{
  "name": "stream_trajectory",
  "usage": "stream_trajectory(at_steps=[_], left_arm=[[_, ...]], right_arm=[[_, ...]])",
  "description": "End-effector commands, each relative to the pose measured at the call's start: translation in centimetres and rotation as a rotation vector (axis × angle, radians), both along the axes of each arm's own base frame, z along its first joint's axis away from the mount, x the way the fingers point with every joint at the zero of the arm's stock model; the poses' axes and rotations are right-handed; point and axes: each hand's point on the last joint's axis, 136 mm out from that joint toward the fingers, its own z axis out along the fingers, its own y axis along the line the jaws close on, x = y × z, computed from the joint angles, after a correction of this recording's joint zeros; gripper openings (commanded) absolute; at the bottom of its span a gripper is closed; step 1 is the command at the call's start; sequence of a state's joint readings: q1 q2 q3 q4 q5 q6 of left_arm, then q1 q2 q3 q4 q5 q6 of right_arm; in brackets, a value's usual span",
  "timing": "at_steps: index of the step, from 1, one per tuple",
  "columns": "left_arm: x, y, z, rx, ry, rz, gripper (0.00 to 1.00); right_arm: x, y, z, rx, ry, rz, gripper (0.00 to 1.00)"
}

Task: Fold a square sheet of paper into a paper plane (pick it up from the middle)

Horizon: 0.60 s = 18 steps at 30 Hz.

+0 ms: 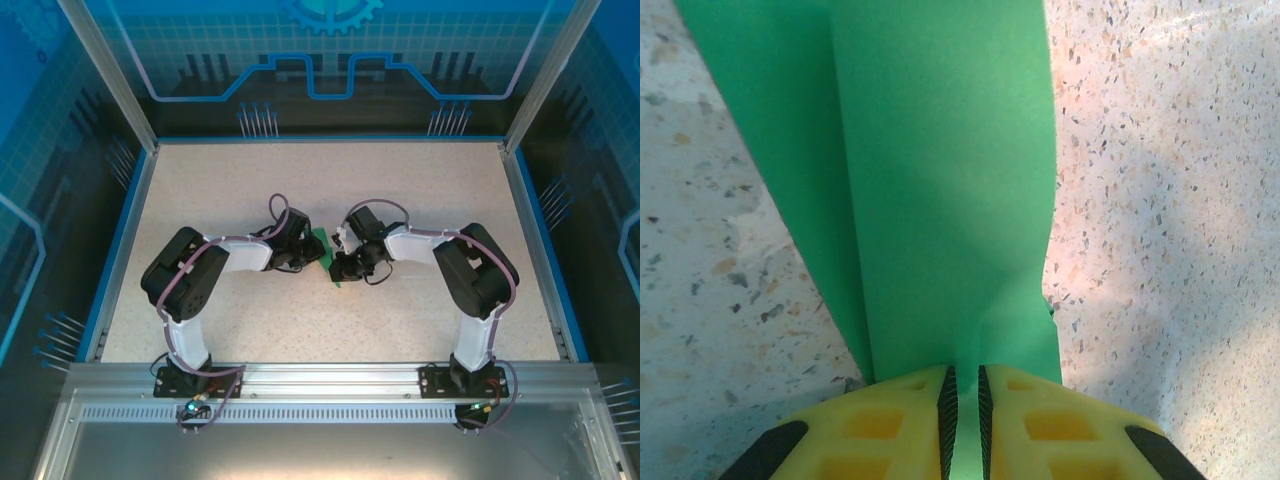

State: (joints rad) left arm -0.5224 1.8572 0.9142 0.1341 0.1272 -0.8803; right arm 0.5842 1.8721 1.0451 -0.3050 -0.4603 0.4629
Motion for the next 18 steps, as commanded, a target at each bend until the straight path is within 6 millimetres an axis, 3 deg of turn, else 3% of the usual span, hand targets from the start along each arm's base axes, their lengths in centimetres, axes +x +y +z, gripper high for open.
stream_trajectory(at_steps=[1, 7, 18], left_arm=[[-1.4, 2.0, -3.4, 0.12, 0.085, 0.007, 0.2], [-1.3, 2.0, -3.2, 0.12, 0.082, 0.005, 0.2], [0.4, 1.1, -0.9, 0.112, 0.016, -0.029, 0.21]], right_arm=[[-0.5, -0.9, -0.9, -0.025, 0.032, -0.013, 0.13], [-1.2, -1.5, -2.1, -0.05, 0.065, -0.014, 0.11], [-2.6, -3.7, -4.3, -0.116, 0.123, -0.04, 0.08]])
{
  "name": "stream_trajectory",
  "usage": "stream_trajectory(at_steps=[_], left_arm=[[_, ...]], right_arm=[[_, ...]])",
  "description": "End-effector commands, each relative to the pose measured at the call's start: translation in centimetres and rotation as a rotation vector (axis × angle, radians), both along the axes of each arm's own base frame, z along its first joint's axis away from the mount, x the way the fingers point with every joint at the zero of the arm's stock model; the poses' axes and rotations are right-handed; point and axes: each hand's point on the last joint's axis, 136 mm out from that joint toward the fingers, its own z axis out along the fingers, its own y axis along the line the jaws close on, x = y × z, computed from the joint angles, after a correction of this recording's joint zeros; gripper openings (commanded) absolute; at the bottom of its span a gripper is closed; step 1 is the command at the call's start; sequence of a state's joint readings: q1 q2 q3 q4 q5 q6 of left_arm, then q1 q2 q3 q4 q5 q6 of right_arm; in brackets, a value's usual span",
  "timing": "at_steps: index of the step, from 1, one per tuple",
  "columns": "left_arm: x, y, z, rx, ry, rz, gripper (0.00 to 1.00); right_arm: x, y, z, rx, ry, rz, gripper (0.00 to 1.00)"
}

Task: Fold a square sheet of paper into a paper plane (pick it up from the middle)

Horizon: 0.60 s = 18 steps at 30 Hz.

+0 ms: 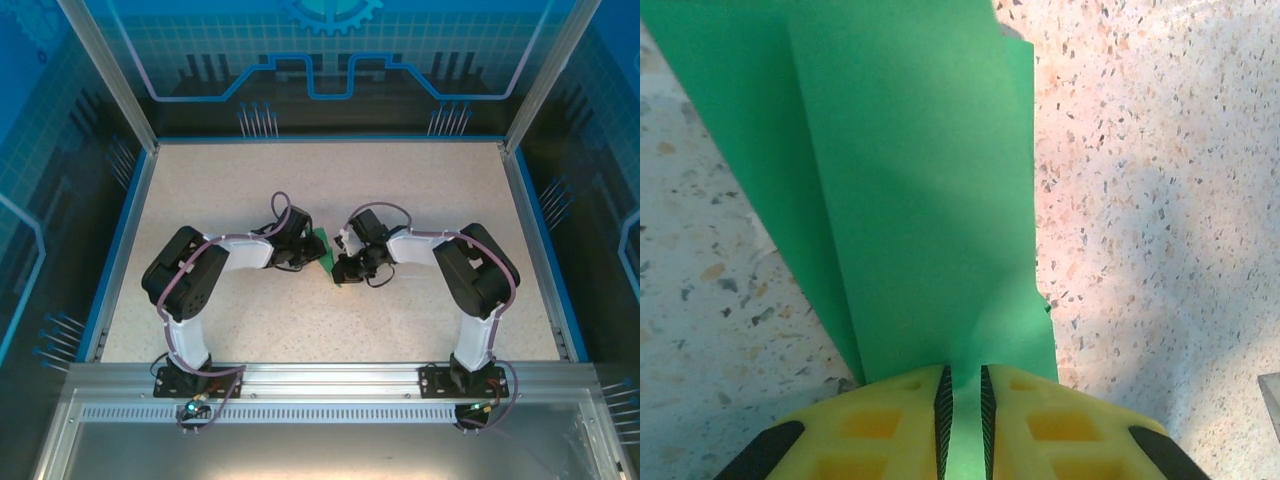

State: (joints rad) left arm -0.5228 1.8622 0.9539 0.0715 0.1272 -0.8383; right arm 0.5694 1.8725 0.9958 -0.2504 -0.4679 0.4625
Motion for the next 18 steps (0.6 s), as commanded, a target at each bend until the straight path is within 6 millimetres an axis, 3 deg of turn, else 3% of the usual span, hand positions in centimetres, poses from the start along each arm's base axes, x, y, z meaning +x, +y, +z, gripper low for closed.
stream_trajectory(at_steps=[1, 6, 10, 18], left_arm=[[0.3, 1.1, -1.0, 0.082, 0.007, 0.001, 0.21], [0.7, 0.0, 1.4, 0.017, -0.062, -0.042, 0.25], [-0.2, -1.7, 3.8, -0.113, -0.101, -0.105, 0.29], [-2.7, -3.6, 2.2, -0.24, -0.048, -0.175, 0.29]], right_arm=[[-2.5, -3.2, -3.4, -0.125, 0.127, -0.031, 0.07], [-2.3, -3.3, -3.6, -0.112, 0.137, -0.052, 0.07], [-2.0, -3.1, -3.5, -0.086, 0.15, -0.071, 0.06], [-2.0, -3.0, -3.8, -0.083, 0.176, -0.085, 0.06]])
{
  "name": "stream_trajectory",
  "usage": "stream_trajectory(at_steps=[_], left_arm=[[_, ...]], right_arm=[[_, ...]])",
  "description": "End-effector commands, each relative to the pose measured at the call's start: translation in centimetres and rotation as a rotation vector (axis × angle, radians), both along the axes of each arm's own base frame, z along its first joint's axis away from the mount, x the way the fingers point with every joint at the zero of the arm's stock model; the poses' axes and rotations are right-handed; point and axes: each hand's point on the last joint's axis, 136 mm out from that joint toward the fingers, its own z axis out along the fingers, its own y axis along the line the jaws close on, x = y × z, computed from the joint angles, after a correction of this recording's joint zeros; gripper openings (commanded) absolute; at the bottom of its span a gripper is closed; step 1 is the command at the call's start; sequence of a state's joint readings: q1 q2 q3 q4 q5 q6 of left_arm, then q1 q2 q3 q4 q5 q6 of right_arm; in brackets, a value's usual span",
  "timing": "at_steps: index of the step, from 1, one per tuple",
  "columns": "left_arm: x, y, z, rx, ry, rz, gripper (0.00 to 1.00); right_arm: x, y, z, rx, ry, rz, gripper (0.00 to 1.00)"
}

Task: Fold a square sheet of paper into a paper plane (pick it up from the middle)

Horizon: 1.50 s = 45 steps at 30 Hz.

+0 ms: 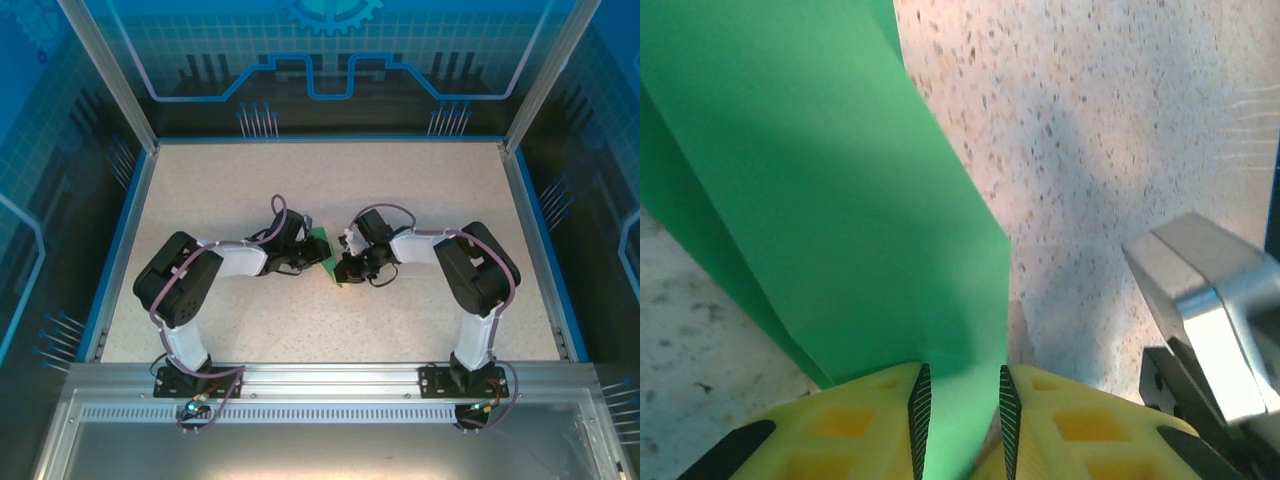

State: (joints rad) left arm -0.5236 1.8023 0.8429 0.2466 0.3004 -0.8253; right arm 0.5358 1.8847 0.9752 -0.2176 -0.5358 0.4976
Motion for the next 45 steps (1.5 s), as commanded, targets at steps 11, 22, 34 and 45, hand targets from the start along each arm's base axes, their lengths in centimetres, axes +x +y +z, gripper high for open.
stream_trajectory(at_steps=[11, 22, 34, 45], left_arm=[[0.6, 0.3, -2.8, 0.087, 0.017, 0.006, 0.27], [2.8, 2.7, -3.1, 0.163, -0.015, 0.046, 0.27], [5.9, 5.1, -3.1, 0.172, -0.046, 0.074, 0.27], [7.7, 5.9, -2.6, 0.166, -0.074, 0.07, 0.27]], right_arm=[[-2.9, -3.3, -4.3, -0.174, 0.167, -0.03, 0.05], [-3.8, -3.9, -4.3, -0.186, 0.175, -0.012, 0.05], [-3.9, -3.9, -4.3, -0.187, 0.178, -0.011, 0.05], [-4.0, -4.0, -4.3, -0.191, 0.18, -0.012, 0.05]])
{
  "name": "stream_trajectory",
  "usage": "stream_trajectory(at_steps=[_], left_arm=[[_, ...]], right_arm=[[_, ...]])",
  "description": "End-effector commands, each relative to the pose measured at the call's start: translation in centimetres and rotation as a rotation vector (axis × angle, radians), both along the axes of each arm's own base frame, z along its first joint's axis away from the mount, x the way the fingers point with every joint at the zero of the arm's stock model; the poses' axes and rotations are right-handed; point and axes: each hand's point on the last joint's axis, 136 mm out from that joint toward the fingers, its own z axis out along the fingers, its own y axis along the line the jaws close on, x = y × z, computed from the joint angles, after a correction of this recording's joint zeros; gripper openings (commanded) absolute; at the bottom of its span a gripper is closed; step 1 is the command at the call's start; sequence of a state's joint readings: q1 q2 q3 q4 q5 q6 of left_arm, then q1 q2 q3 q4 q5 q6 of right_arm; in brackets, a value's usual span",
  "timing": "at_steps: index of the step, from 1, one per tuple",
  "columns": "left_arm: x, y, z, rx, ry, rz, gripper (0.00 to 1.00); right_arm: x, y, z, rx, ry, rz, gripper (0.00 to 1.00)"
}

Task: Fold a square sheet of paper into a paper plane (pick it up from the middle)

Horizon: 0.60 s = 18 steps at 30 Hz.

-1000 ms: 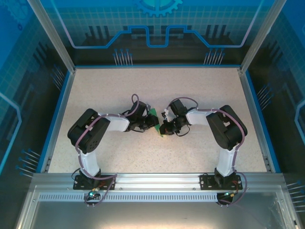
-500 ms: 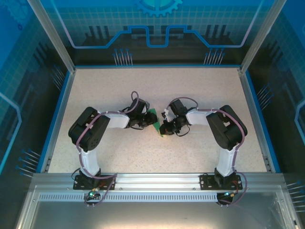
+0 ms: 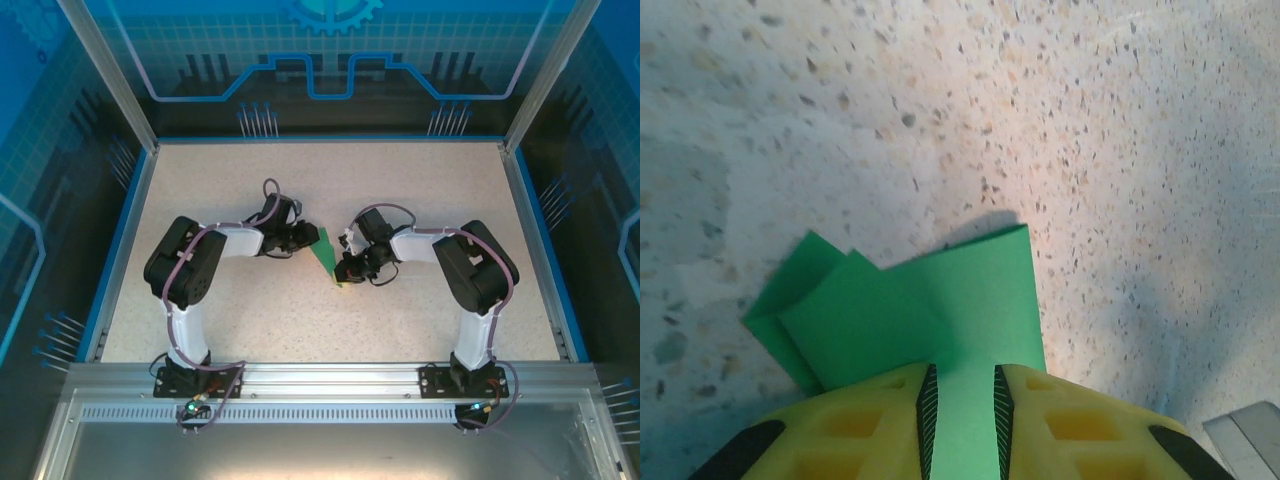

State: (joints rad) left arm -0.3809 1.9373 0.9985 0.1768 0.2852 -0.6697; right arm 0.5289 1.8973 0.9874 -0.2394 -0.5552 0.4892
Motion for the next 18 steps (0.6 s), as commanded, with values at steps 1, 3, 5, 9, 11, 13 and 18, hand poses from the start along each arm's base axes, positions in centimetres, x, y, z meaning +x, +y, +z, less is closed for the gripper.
stream_trajectory(at_steps=[1, 3, 5, 9, 11, 13, 18], left_arm=[[1.4, 1.7, -1.2, 0.074, -0.018, 0.024, 0.27], [1.6, 2.0, -1.4, 0.084, -0.015, 0.03, 0.27], [1.7, 2.2, -1.5, 0.095, -0.015, 0.03, 0.27], [2.3, 3.2, -1.8, 0.117, -0.016, 0.044, 0.27], [2.6, 3.7, -1.8, 0.128, -0.02, 0.051, 0.27], [3.1, 4.2, -1.8, 0.14, -0.022, 0.061, 0.27], [4.4, 5.5, -0.7, 0.151, -0.041, 0.094, 0.27]], right_arm=[[-3.8, -4.0, -4.2, -0.197, 0.155, -0.015, 0.05], [-3.9, -4.0, -4.2, -0.197, 0.155, -0.014, 0.05], [-3.9, -4.0, -4.2, -0.199, 0.156, -0.016, 0.05], [-4.0, -4.1, -4.2, -0.2, 0.157, -0.015, 0.05], [-4.0, -4.1, -4.2, -0.2, 0.156, -0.015, 0.05], [-4.0, -4.1, -4.2, -0.199, 0.156, -0.016, 0.05], [-3.8, -4.0, -4.0, -0.195, 0.152, -0.015, 0.05]])
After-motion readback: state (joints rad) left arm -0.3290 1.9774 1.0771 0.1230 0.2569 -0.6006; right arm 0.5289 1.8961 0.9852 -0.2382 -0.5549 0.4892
